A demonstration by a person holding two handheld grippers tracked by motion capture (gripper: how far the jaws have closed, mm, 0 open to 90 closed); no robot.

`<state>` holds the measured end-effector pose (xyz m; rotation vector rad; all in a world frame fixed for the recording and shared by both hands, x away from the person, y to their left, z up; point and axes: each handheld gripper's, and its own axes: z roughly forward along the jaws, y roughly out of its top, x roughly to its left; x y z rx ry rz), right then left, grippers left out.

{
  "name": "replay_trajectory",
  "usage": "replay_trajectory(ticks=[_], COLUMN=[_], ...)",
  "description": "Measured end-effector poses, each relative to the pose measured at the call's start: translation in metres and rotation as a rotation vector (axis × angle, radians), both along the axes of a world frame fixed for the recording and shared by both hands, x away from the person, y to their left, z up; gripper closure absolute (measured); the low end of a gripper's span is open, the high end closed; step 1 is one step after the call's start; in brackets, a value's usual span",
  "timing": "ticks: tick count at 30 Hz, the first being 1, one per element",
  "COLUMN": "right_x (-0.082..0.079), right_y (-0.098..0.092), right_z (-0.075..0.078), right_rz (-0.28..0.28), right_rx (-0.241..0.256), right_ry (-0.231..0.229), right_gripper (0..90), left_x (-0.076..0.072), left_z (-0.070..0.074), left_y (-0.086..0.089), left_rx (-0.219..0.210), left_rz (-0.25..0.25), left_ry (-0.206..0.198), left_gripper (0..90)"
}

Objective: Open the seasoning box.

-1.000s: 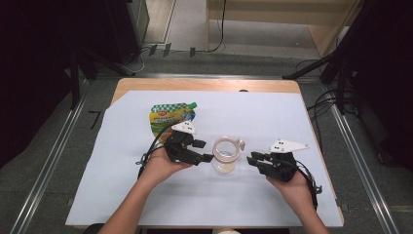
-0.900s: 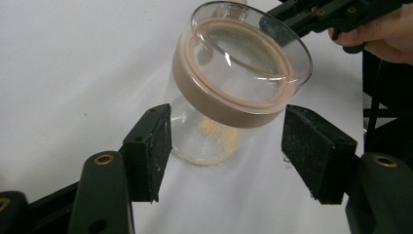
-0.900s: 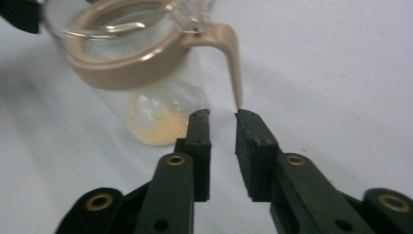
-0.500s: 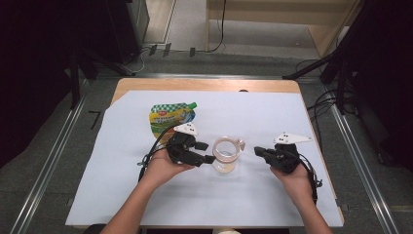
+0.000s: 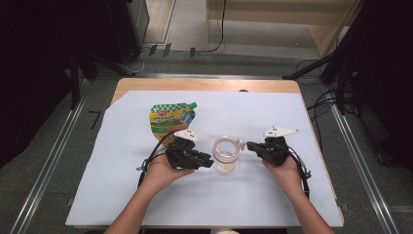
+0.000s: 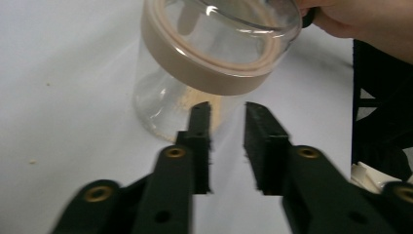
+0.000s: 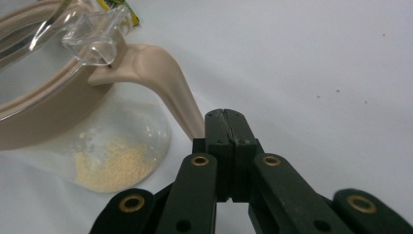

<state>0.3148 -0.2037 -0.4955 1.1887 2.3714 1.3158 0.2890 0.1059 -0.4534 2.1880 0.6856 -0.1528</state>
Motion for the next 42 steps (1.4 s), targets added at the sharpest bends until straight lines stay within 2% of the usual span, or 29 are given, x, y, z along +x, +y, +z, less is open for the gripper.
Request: replay_trajectory(ticks=[4, 6, 7, 8, 11, 13, 17, 23, 25, 28, 33, 42], right_x=[0.006, 0.014, 0.017, 0.018, 0.017, 0.017, 0.018, 0.022, 0.028, 0.032, 0.035, 0.031], right_y=[0.004, 0.007, 0.008, 0.009, 0.012, 0.016, 0.015, 0.014, 0.014, 0.018, 0.020, 0.020], right_z=[0.003, 0.002, 0.002, 0.001, 0.001, 0.002, 0.001, 0.000, 0.001, 0.001, 0.000, 0.001], right_rz=[0.002, 0.016, 0.031, 0.041, 0.052, 0.058, 0.069, 0.077, 0.088, 0.106, 0.105, 0.095], right_rx=[-0.005, 0.004, 0.000, 0.000, 0.005, -0.008, -0.003, 0.030, 0.060, 0.062, 0.080, 0.061], right_ry=[-0.013, -0.037, -0.019, -0.019, -0.029, -0.050, -0.054, -0.034, -0.030, -0.024, 0.004, 0.009], right_gripper=[90.0, 90.0, 90.0, 90.0, 90.0, 90.0, 90.0, 90.0, 90.0, 90.0, 90.0, 90.0], left_x=[-0.006, -0.011, -0.012, -0.014, -0.015, -0.015, -0.017, -0.018, -0.019, -0.021, -0.023, -0.023], left_z=[-0.003, -0.007, -0.008, -0.009, -0.011, -0.012, -0.013, -0.014, -0.013, -0.014, -0.015, -0.014], left_y=[-0.008, -0.016, -0.018, -0.020, -0.022, -0.023, -0.025, -0.029, -0.031, -0.033, -0.036, -0.035], left_rx=[0.011, 0.018, 0.022, 0.024, 0.030, 0.033, 0.016, 0.019, 0.024, 0.018, 0.022, 0.031], left_rz=[-0.014, -0.016, -0.016, -0.011, -0.004, -0.002, -0.003, -0.011, -0.016, -0.013, -0.011, -0.017], left_ry=[-0.022, -0.030, -0.034, -0.040, -0.044, -0.047, -0.046, -0.054, -0.063, -0.068, -0.072, -0.069], left_gripper=[85.1, 85.8, 85.7, 85.7, 85.6, 85.4, 84.9, 85.1, 85.1, 85.1, 84.7, 85.3])
